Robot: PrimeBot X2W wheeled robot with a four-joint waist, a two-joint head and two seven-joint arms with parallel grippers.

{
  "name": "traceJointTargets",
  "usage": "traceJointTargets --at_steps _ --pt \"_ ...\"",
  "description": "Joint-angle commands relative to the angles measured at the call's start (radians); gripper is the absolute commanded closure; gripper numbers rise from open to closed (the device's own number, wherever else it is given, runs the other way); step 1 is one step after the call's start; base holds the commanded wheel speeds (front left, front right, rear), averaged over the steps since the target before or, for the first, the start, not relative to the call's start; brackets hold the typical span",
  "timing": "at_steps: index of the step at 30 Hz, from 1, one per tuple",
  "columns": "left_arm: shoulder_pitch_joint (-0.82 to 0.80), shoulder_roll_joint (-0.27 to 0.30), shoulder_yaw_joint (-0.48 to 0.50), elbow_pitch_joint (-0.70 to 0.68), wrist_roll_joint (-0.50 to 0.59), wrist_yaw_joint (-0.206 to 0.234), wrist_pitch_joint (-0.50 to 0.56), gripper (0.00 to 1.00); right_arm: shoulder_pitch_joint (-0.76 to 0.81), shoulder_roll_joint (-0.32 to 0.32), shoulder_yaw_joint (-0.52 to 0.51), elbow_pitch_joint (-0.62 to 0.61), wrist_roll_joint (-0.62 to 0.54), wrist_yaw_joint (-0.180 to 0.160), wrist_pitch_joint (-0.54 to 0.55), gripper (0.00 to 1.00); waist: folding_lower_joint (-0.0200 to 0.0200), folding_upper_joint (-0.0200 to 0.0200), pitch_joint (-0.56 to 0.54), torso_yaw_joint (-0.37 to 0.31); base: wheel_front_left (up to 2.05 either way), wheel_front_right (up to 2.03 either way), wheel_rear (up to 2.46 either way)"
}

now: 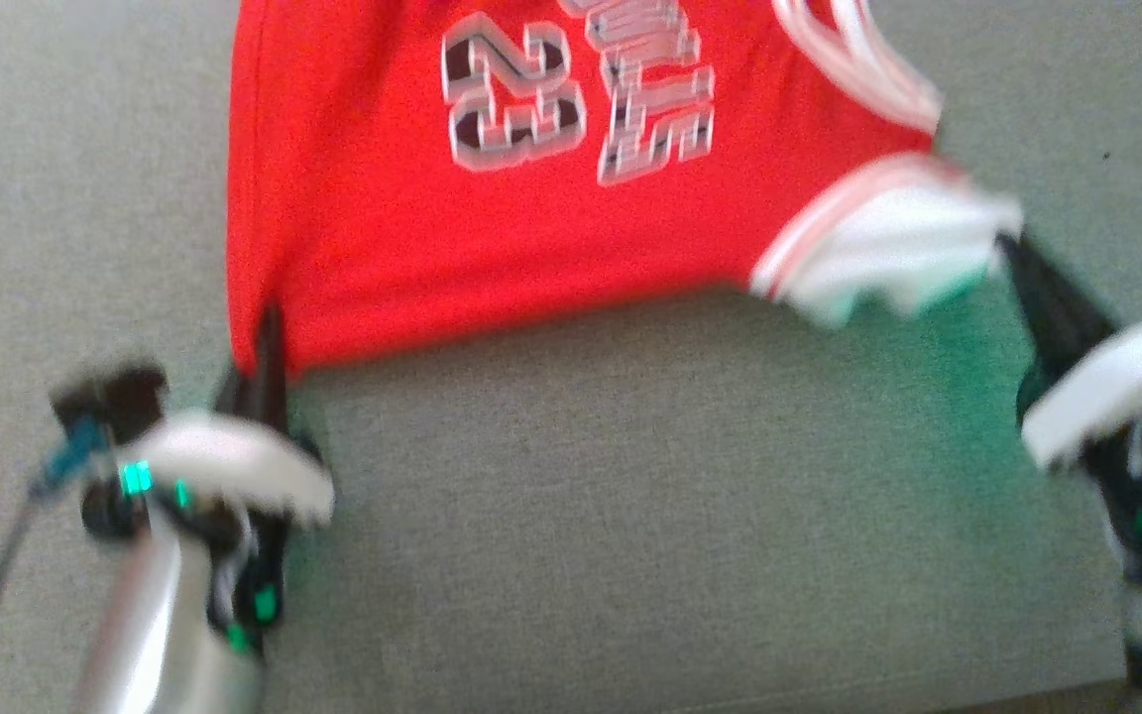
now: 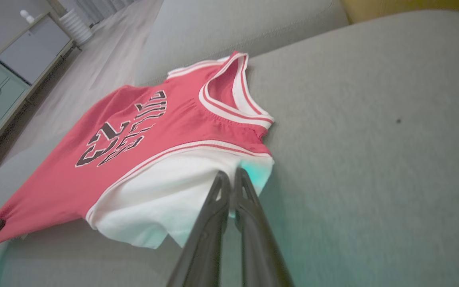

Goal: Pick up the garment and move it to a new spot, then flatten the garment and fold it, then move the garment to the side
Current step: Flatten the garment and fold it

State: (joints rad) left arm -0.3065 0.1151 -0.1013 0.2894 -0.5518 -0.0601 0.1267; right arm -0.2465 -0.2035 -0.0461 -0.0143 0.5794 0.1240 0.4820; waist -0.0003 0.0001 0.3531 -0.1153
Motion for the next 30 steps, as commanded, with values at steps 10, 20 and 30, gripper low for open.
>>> traceJointTargets --at_steps 10,20,30 --pt "0.426 -0.039 -0.026 -0.309 0.0 0.112 -0.012 1.0 0.384 -0.034 0.004 -0.24 -0.048 0.007 0.042 1.0 0.0003 -0.0001 -0.096 0.025 0.0 0.0 0.0" --pt "0.463 -0.043 -0.038 -0.465 -0.067 0.167 0.112 1.0 0.406 -0.019 -0.005 -0.337 -0.053 0.007 0.113 1.0 0.0003 -0.0001 -0.057 0.038 0.0 0.0 0.0" --pt "0.32 -0.047 0.004 -0.492 -0.171 0.269 0.291 1.0 0.207 -0.066 0.043 -0.273 -0.042 0.007 0.205 1.0 0.0003 -0.0001 -0.012 0.034 0.0 0.0 0.0"
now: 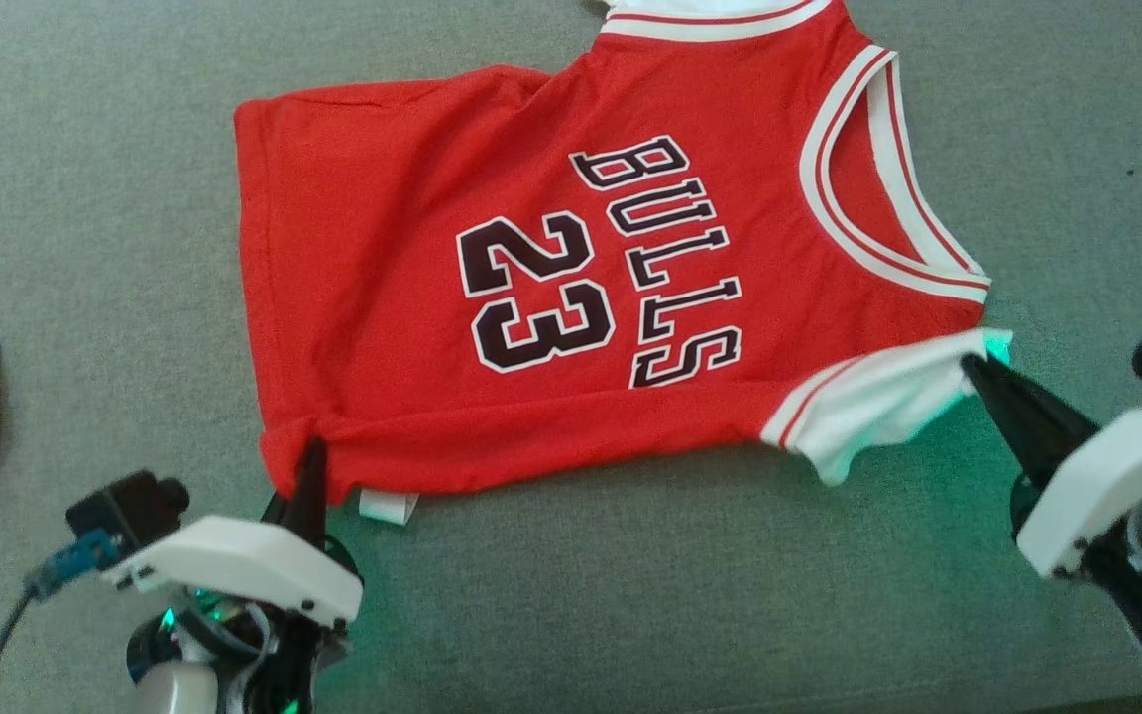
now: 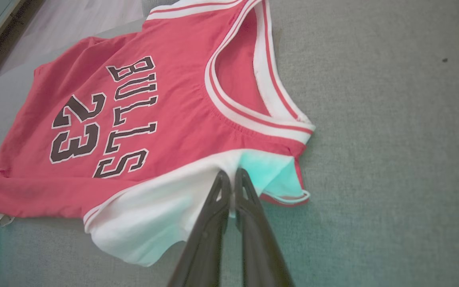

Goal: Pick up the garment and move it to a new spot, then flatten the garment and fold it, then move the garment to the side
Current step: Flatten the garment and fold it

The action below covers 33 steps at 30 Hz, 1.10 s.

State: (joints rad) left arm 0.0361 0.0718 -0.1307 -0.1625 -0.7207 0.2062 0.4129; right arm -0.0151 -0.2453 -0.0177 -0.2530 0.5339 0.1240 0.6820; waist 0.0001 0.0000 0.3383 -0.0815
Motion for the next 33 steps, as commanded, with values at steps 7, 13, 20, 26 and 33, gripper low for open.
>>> traceJointTargets --at_steps 7,13,20,26,33 --pt "-0.06 0.026 0.03 -0.133 -0.04 0.071 0.164 1.0 -0.136 -0.083 0.043 0.011 0.015 0.007 0.057 1.0 -0.0001 0.0 0.005 0.011 0.0 0.0 0.0" --pt "-0.074 0.047 0.026 -0.193 -0.055 0.109 0.248 1.0 -0.167 -0.116 0.062 0.04 0.027 0.007 0.077 1.0 -0.0001 0.0 0.005 0.033 0.0 0.0 0.0" --pt "-0.166 0.103 0.002 -0.189 -0.047 0.149 0.383 1.0 -0.258 -0.152 0.122 0.08 0.041 0.007 0.126 1.0 -0.0001 0.0 0.017 0.046 0.0 0.0 0.0" --pt "-0.276 0.131 -0.004 -0.156 -0.06 0.237 0.536 1.0 -0.395 -0.175 0.179 0.16 0.051 0.007 0.177 1.0 -0.0001 0.0 0.038 0.039 0.0 0.0 0.0" --pt "-0.417 0.157 0.057 -0.108 -0.081 0.346 0.645 1.0 -0.561 -0.197 0.278 0.296 0.059 0.007 0.225 1.0 -0.0001 0.0 0.078 0.021 0.0 0.0 0.0"
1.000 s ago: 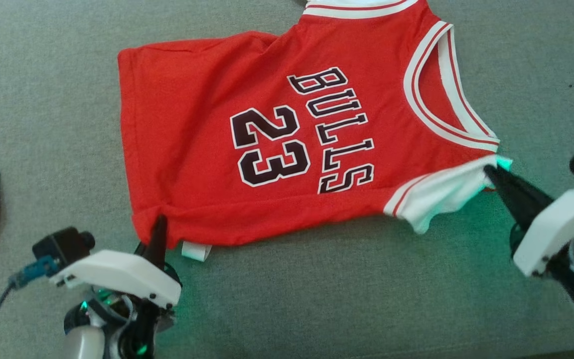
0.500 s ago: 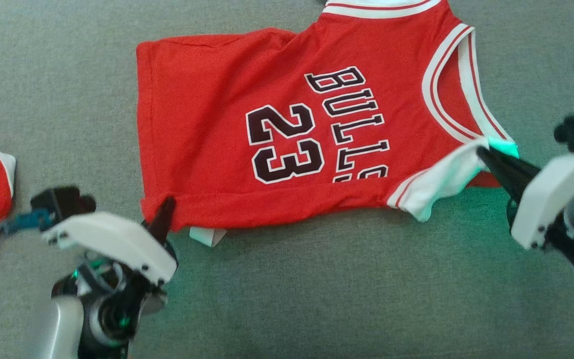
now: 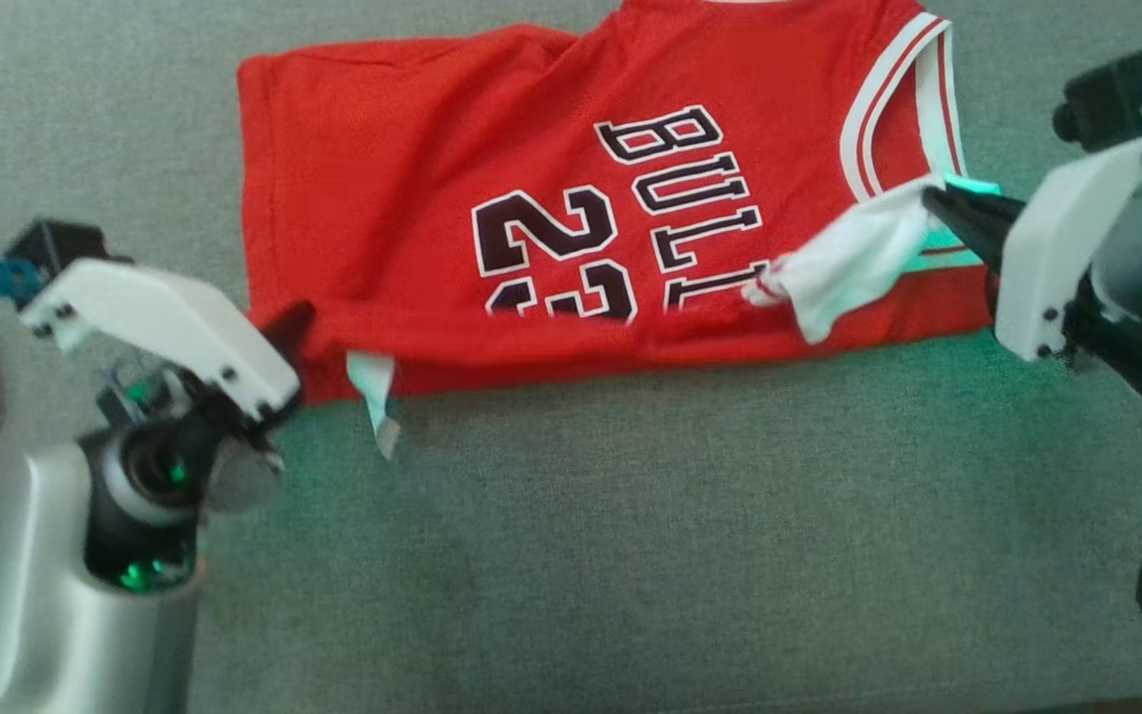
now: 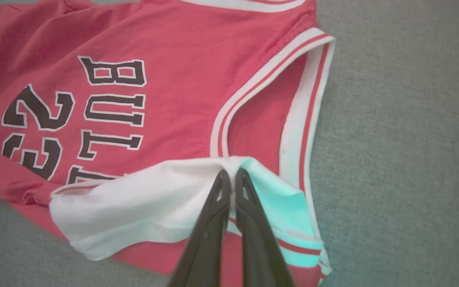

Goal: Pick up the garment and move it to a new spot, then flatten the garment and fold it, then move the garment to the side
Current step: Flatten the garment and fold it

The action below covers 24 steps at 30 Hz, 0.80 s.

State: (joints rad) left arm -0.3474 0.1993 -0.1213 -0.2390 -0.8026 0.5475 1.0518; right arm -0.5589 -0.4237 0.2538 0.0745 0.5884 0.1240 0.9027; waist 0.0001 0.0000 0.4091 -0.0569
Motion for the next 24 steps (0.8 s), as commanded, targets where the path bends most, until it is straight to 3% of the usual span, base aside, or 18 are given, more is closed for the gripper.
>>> traceJointTargets --at_steps 1,5,6,7,8,9,10,15,17,24 --pt "-0.049 0.03 0.054 -0.022 -0.002 0.015 0.013 1.0 -0.036 -0.019 0.017 -0.015 0.006 0.007 0.002 1.0 -0.0001 0.0 0.013 -0.004 0.0 0.0 0.0" --pt "-0.095 0.04 0.067 0.011 -0.004 0.028 0.026 1.0 -0.098 -0.017 0.057 0.041 0.009 0.007 -0.013 1.0 -0.0001 0.0 0.031 -0.007 0.0 0.0 0.0" --pt "-0.102 0.042 0.072 0.017 -0.004 0.029 0.025 1.0 -0.11 -0.013 0.065 0.051 0.013 0.007 -0.021 0.91 -0.0001 0.0 0.035 -0.007 0.0 0.0 0.0" --pt "-0.106 0.045 0.074 0.021 -0.002 0.027 0.021 0.95 -0.12 -0.011 0.074 0.059 0.021 0.007 -0.029 0.02 -0.0001 0.0 0.037 -0.008 0.0 0.0 0.0" --pt "-0.108 0.045 0.078 0.024 -0.003 0.026 0.017 0.59 -0.13 -0.007 0.078 0.064 0.027 0.007 -0.047 0.0 -0.0001 0.0 0.039 -0.009 0.0 0.0 0.0" --pt "-0.106 0.046 0.081 0.024 -0.004 0.022 0.013 0.14 -0.136 -0.003 0.078 0.071 0.033 0.007 -0.065 0.0 -0.0001 0.0 0.04 -0.01 0.0 0.0 0.0" --pt "-0.102 0.047 0.085 0.022 -0.005 0.019 0.008 0.0 -0.14 -0.003 0.083 0.075 0.04 0.007 -0.078 0.0 -0.0001 0.0 0.04 -0.011 0.0 0.0 0.0" --pt "-0.062 0.026 0.132 -0.023 -0.031 0.008 -0.035 0.0 -0.121 -0.014 0.069 0.067 0.059 0.007 -0.181 0.0 -0.0001 0.0 0.017 -0.014 0.0 0.0 0.0" --pt "-0.033 0.025 0.149 -0.061 -0.035 -0.016 -0.063 0.0 -0.086 -0.022 0.056 0.042 0.067 0.007 -0.211 0.0 -0.0001 0.0 0.001 -0.017 0.0 0.0 0.0" --pt "0.202 0.093 0.052 -0.192 0.091 -0.232 -0.247 0.0 0.16 -0.047 -0.057 -0.084 -0.003 0.007 -0.271 0.0 -0.0001 0.0 -0.059 -0.016 0.0 0.0 0.0"
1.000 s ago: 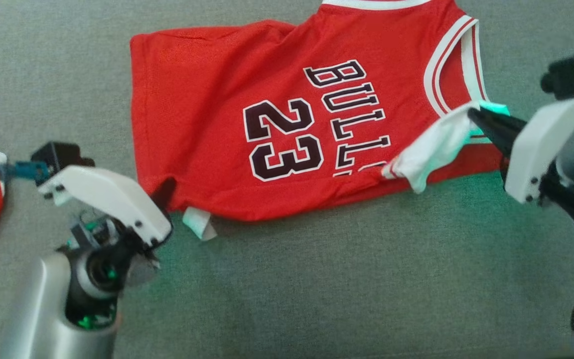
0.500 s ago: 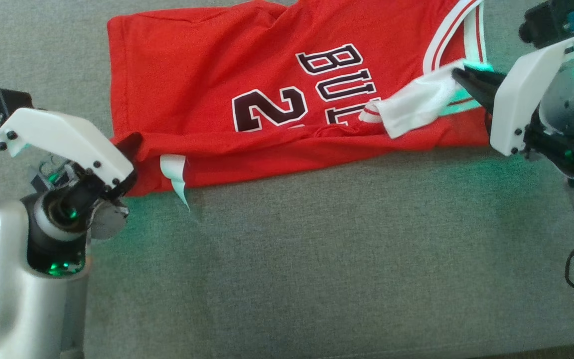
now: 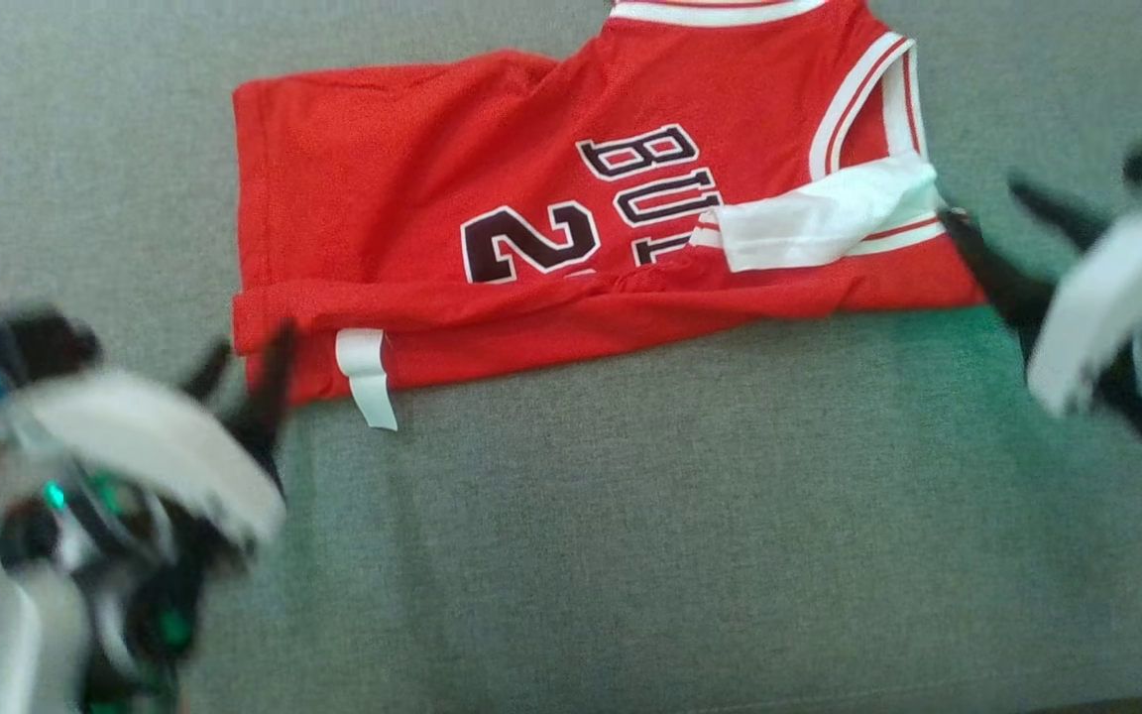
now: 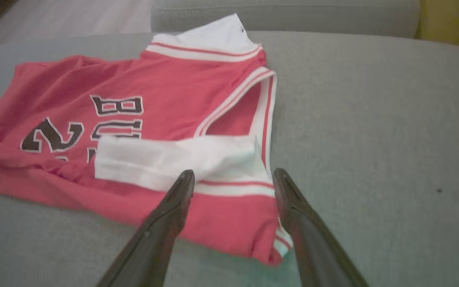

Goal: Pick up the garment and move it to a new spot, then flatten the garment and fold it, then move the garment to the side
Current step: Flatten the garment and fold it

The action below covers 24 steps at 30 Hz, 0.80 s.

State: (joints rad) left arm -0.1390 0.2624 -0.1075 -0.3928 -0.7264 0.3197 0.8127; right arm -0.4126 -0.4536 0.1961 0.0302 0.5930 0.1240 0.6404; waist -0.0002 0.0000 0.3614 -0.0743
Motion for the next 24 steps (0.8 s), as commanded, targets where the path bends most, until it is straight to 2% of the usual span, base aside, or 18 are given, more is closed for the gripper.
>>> traceJointTargets --at_steps 1,4,6,10,13,17,24 --pt "0.029 0.025 0.022 -0.039 0.033 -0.022 -0.045 0.0 0.058 -0.015 -0.019 -0.056 -0.021 0.007 -0.011 0.0 0.0002 0.0 -0.017 0.003 0.0 0.0 0.0" --pt "0.11 -0.017 -0.017 -0.016 0.058 -0.055 -0.148 0.0 0.172 0.015 -0.083 -0.095 -0.059 0.007 -0.013 0.0 0.0002 0.0 -0.025 0.007 0.0 0.0 0.0" --pt "0.125 -0.027 -0.028 0.002 0.069 -0.066 -0.181 0.0 0.201 0.03 -0.103 -0.101 -0.071 0.007 -0.016 0.0 0.0002 0.0 -0.026 0.008 0.0 0.0 0.0" --pt "0.132 -0.032 -0.068 0.086 0.155 -0.107 -0.313 0.0 0.257 0.101 -0.156 -0.103 -0.119 0.007 -0.028 0.0 0.0002 0.0 -0.027 0.01 0.0 0.0 0.0" --pt "0.111 -0.032 -0.082 0.14 0.202 -0.119 -0.381 0.0 0.253 0.137 -0.17 -0.099 -0.149 0.007 -0.031 0.0 0.0002 0.0 -0.025 0.011 0.0 0.0 0.0" --pt "0.07 -0.043 -0.086 0.201 0.213 -0.126 -0.419 0.0 0.228 0.155 -0.179 -0.095 -0.17 0.007 -0.021 0.0 0.0002 0.0 -0.022 0.016 0.0 0.0 0.0" --pt "0.013 -0.048 -0.091 0.262 0.216 -0.135 -0.434 0.0 0.176 0.148 -0.18 -0.085 -0.188 0.007 0.011 0.0 0.0002 0.0 -0.004 0.023 0.0 0.0 0.0"
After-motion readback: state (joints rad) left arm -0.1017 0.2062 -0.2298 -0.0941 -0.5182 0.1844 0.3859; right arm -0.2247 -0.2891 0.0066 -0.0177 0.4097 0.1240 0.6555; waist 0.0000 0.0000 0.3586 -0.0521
